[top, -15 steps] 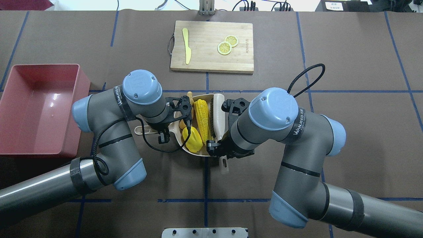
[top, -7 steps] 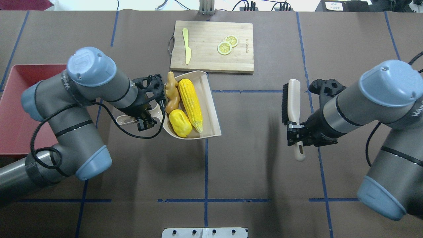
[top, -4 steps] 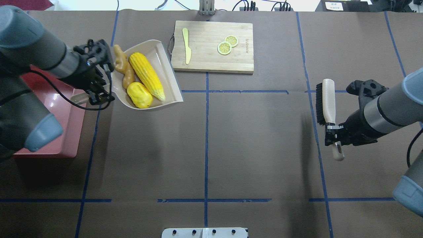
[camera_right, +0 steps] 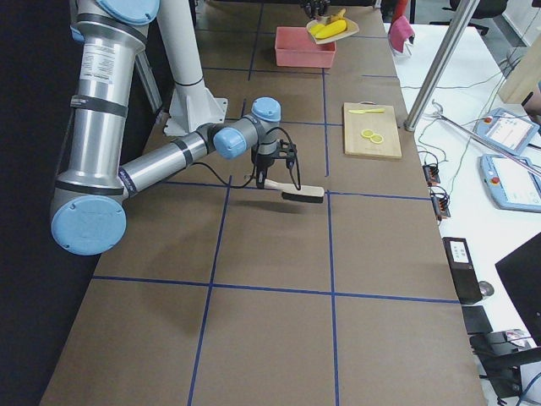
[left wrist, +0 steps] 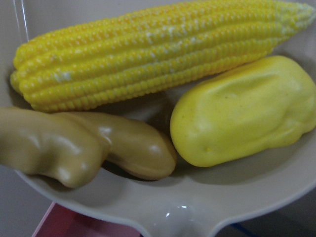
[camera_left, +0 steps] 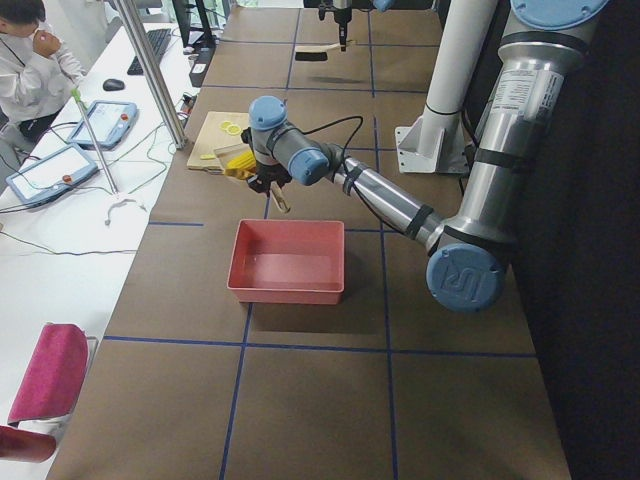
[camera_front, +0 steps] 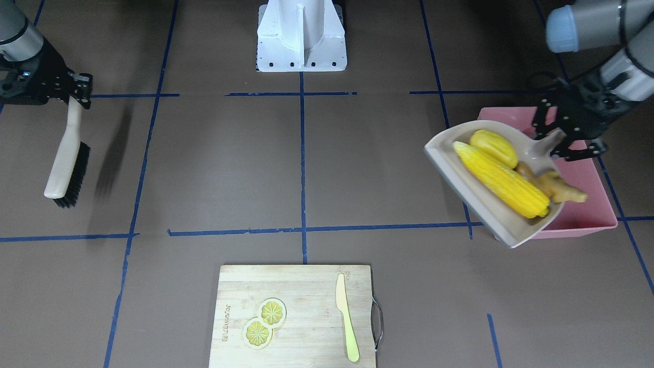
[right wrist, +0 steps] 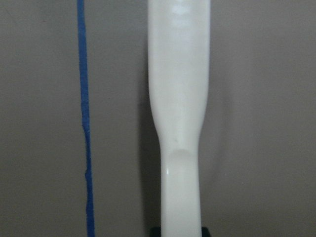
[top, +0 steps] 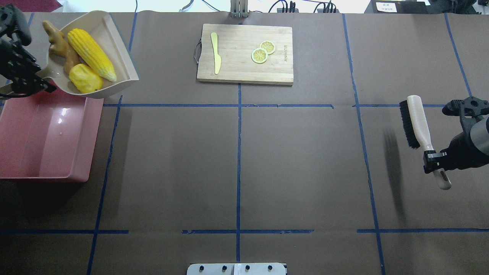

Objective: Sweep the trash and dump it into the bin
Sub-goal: 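Tilt the dustpan over the pink bin with the left gripper to dump the items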

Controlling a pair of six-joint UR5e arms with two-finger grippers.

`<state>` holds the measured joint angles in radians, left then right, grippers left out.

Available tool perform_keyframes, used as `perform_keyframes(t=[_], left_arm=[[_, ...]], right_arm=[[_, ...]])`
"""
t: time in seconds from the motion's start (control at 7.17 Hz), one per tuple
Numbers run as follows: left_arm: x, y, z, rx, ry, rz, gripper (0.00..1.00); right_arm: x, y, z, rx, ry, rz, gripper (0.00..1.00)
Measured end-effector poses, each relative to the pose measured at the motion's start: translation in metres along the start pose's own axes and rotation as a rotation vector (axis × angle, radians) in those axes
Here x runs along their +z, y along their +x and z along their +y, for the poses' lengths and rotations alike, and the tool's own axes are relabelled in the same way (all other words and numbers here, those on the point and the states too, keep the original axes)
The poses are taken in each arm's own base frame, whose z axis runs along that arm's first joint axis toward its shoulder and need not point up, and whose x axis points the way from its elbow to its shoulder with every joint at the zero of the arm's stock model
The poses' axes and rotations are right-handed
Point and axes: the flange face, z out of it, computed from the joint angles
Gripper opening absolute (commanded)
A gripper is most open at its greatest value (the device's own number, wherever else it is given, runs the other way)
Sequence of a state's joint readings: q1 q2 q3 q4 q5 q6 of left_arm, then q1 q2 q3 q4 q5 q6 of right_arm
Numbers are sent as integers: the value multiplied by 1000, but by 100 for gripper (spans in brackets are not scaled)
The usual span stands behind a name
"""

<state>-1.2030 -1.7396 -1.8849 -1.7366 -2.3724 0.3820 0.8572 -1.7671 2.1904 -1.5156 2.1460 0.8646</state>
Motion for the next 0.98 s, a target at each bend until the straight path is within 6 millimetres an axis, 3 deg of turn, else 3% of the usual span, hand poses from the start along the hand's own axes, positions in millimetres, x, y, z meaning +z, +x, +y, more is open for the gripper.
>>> perform_keyframes(t=[0.28, 0.56, 0.7, 0.98], left_arm=[[-39, -41, 83, 64, -30, -86, 8], [-60, -72, 141, 129, -108, -175, 8], [-62, -82, 162, 184, -197, -243, 8], [-64, -91, 168, 312, -359, -353, 8]], right_arm=[[3, 14, 0, -10, -5, 16, 1], [5, 28, -1, -19, -8, 30, 1], [6, 32, -1, -20, -10, 35, 1], [7, 35, -2, -19, -10, 38, 1]])
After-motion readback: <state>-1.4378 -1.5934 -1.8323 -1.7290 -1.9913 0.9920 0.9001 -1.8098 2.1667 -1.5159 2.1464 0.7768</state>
